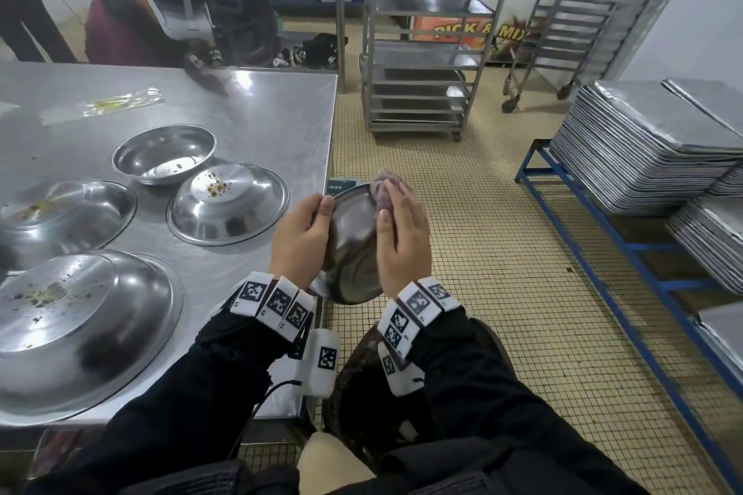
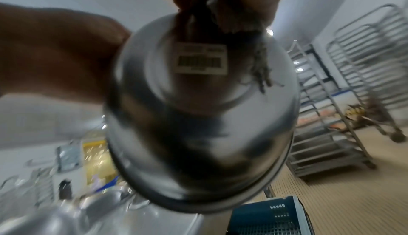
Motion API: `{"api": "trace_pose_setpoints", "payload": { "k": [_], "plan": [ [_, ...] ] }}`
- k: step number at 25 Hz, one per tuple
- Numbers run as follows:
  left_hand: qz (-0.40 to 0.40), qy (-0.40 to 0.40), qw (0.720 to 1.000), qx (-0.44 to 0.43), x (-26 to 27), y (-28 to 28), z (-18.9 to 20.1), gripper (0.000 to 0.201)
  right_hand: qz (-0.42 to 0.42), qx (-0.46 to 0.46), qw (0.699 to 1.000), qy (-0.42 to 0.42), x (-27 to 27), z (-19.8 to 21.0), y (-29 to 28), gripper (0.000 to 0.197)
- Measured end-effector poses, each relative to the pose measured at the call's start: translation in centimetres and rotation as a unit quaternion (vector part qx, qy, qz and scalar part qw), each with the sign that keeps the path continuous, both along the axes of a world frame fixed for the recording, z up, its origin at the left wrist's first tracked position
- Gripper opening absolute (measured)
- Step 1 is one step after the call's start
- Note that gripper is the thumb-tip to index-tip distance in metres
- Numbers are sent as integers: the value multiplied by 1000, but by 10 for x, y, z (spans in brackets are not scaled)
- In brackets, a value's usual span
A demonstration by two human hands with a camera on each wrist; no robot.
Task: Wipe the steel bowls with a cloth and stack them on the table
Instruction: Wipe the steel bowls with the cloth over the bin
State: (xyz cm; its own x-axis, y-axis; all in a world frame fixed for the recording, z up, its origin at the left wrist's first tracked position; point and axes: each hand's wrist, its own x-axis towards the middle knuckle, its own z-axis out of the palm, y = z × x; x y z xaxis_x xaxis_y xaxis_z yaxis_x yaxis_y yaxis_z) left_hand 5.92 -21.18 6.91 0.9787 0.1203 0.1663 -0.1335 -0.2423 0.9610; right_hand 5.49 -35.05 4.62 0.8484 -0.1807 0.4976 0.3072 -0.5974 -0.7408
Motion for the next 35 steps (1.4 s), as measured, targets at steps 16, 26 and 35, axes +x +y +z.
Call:
{"api": "trace_pose_setpoints", "payload": {
  "k": [16,26,35],
  "plan": [
    [-73,34,997,18,-2,15,-26,19,85,174,959,208,0,-3,-40,18],
    [-14,30,992,120,8,12,-29,28,6,-70,990,124,4,-14,-24,36],
    [25,17,999,16,1,6,-16,34,-16,66,988,138,-1,-20,-21,42]
  ]
}}
